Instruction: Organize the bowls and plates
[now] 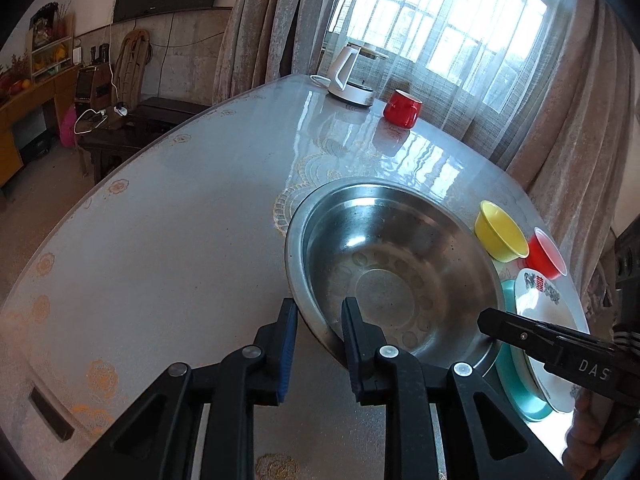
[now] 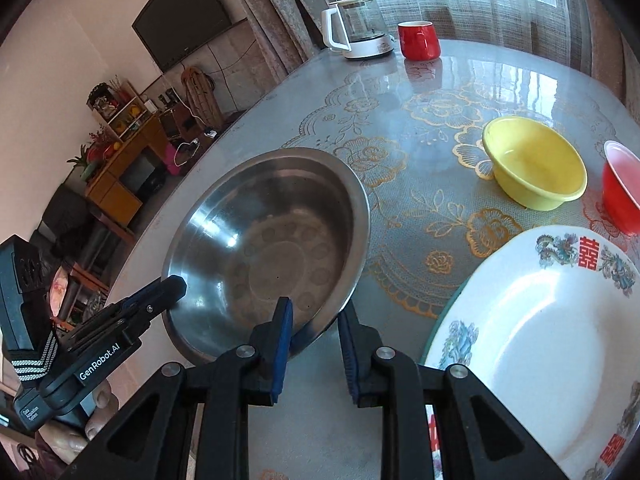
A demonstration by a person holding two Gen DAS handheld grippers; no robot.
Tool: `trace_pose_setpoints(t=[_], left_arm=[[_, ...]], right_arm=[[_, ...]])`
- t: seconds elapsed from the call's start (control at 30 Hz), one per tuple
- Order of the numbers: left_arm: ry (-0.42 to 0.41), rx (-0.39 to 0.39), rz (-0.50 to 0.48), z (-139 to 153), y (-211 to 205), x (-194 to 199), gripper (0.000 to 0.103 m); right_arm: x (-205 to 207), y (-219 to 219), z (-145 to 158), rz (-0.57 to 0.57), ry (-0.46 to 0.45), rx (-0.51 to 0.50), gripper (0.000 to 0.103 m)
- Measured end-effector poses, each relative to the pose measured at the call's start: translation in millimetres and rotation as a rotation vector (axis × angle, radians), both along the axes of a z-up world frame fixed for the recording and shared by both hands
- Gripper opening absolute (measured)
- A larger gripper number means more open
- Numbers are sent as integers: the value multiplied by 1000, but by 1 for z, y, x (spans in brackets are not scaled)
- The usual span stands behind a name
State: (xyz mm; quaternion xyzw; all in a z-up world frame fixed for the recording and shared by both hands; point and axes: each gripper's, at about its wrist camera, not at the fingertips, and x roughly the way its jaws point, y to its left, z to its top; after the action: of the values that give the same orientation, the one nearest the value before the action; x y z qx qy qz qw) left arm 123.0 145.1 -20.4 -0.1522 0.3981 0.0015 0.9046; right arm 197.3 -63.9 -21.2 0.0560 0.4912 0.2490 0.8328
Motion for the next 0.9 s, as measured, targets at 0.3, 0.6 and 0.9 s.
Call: trace_pose_setpoints(t=[0.3, 0.6, 0.9], left_arm=[[-35, 31, 4, 2, 2, -20, 23], [-78, 54, 58, 16, 13, -26, 23], [-137, 82, 1, 38, -9, -13, 34]], right_arm=[[-9, 6, -10, 21, 7, -22, 30], [-21, -2, -2, 16, -48, -55, 33], [-24, -65, 20, -124, -125, 54, 33]])
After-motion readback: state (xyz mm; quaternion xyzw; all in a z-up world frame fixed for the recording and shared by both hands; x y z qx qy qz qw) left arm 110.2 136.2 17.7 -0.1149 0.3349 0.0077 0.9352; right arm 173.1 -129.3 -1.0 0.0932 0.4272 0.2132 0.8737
